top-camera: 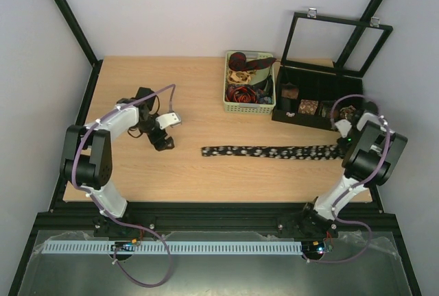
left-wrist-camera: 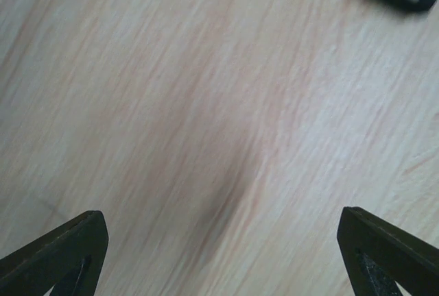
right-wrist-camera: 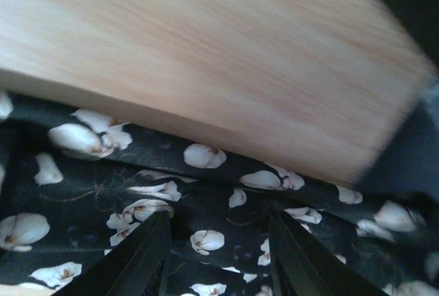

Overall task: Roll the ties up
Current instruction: Move the tie to the center of the board.

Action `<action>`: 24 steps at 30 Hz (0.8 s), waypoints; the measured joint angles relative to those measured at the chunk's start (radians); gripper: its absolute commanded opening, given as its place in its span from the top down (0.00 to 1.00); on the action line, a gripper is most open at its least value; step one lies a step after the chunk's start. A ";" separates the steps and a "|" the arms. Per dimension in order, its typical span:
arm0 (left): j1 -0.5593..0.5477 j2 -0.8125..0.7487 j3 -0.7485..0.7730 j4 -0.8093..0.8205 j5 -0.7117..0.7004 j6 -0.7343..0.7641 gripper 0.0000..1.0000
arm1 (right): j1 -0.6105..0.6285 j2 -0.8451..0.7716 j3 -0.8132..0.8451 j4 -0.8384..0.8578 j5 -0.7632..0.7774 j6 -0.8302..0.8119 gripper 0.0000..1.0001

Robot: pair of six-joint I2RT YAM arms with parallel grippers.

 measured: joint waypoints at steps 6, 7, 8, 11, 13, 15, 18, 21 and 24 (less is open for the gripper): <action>-0.043 -0.005 -0.017 -0.001 0.036 -0.011 0.06 | -0.087 0.125 0.180 0.003 0.050 -0.062 0.54; -0.046 -0.008 -0.019 -0.001 0.043 -0.012 0.06 | -0.084 0.124 0.189 -0.011 0.044 -0.060 0.54; -0.051 -0.010 -0.020 0.000 0.051 -0.013 0.06 | -0.080 0.116 0.196 -0.023 0.027 -0.056 0.53; -0.065 -0.022 -0.023 0.013 0.072 -0.019 0.06 | -0.054 0.055 0.201 -0.077 -0.038 -0.038 0.51; -0.074 -0.028 -0.023 0.027 0.083 -0.021 0.06 | -0.029 -0.018 0.201 -0.126 -0.092 -0.024 0.50; -0.084 -0.033 -0.023 0.039 0.091 -0.023 0.05 | -0.006 -0.101 0.203 -0.171 -0.147 -0.014 0.49; -0.098 -0.036 -0.024 0.060 0.109 -0.023 0.05 | 0.018 -0.207 0.204 -0.237 -0.241 0.001 0.40; -0.114 -0.039 -0.035 0.089 0.128 -0.024 0.05 | 0.041 -0.276 0.205 -0.291 -0.329 0.035 0.26; -0.151 -0.042 -0.047 0.119 0.136 -0.032 0.07 | 0.093 -0.328 0.205 -0.312 -0.451 0.103 0.01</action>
